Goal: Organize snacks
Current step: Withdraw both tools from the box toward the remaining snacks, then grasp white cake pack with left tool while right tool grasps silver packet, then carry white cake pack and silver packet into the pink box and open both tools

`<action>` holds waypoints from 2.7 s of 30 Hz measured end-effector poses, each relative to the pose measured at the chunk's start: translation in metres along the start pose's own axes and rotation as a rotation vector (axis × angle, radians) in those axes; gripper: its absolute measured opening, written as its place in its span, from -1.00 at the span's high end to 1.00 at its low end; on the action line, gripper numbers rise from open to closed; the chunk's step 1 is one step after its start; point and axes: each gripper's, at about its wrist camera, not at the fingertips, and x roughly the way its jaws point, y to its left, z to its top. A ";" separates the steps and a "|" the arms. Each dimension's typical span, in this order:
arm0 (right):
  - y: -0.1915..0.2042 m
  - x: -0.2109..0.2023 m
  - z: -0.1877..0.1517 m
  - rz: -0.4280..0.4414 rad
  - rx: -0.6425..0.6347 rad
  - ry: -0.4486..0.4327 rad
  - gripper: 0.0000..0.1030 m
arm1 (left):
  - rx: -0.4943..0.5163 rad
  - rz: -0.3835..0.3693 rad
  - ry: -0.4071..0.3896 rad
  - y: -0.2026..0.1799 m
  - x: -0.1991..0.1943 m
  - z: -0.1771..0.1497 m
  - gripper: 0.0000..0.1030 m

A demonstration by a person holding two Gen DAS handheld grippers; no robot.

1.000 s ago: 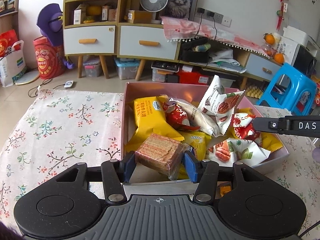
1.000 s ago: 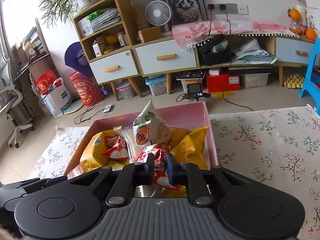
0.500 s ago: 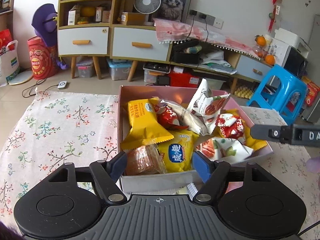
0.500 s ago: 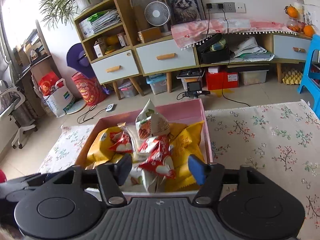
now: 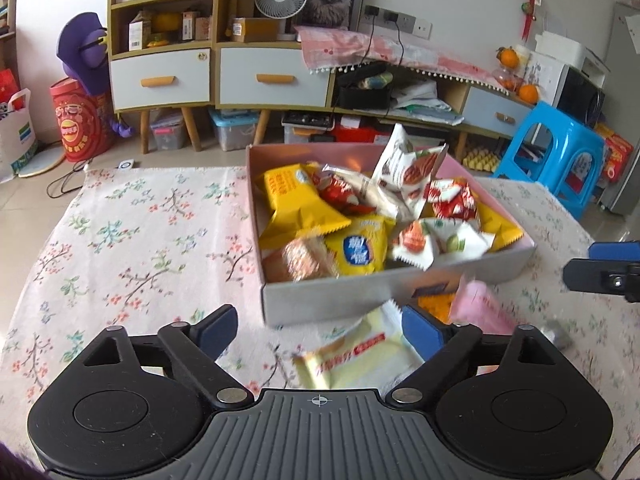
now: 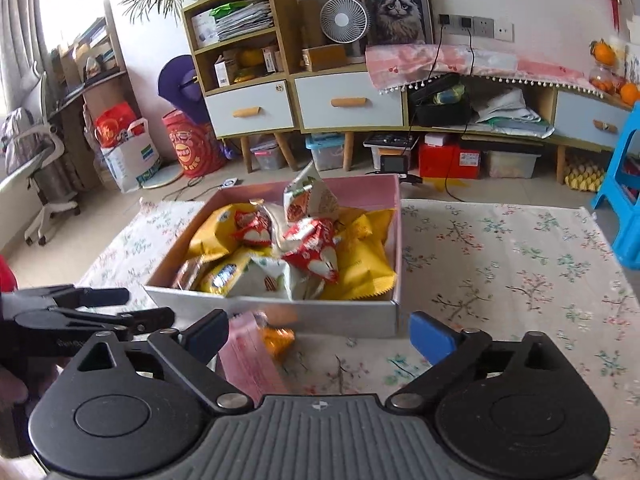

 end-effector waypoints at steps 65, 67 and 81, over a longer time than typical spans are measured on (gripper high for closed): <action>0.005 0.031 -0.045 -0.031 -0.290 0.148 0.76 | 0.164 -0.078 0.183 -0.039 0.022 -0.021 0.14; 0.004 0.029 -0.043 -0.034 -0.278 0.148 0.76 | 0.140 -0.086 0.194 -0.036 0.020 -0.020 0.14; 0.001 0.003 -0.016 -0.032 -0.221 0.060 0.76 | 0.070 -0.126 0.144 -0.027 -0.010 -0.004 0.15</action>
